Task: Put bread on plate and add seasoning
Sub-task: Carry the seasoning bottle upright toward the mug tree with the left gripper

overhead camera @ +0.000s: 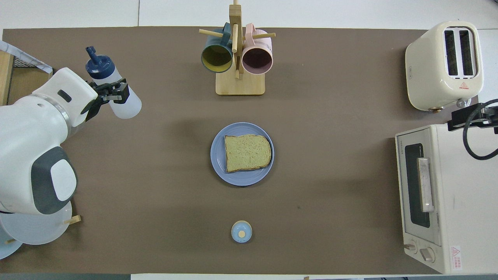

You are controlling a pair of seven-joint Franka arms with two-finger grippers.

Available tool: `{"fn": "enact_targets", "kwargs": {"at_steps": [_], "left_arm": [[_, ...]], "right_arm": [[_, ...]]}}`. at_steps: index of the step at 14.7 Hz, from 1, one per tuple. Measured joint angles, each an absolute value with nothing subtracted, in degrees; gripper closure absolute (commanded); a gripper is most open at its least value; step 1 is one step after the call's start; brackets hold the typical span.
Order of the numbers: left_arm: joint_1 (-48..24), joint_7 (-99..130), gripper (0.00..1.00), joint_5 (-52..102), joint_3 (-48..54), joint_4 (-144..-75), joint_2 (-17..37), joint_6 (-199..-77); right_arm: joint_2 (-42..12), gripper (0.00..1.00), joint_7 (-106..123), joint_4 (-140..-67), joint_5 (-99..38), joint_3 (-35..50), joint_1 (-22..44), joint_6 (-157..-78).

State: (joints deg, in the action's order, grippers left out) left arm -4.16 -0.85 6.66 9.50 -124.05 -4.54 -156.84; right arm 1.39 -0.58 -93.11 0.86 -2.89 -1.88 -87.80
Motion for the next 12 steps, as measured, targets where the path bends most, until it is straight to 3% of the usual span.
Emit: {"fn": "enact_targets", "kwargs": {"at_steps": [12], "left_arm": [[-5.5,-1.2,1.00,6.7,9.9,-124.7,10.2,-180.1]], "right_arm": [[1.4,0.00,-0.6,-93.1,0.9,-2.9,-1.9,-87.8]]}}
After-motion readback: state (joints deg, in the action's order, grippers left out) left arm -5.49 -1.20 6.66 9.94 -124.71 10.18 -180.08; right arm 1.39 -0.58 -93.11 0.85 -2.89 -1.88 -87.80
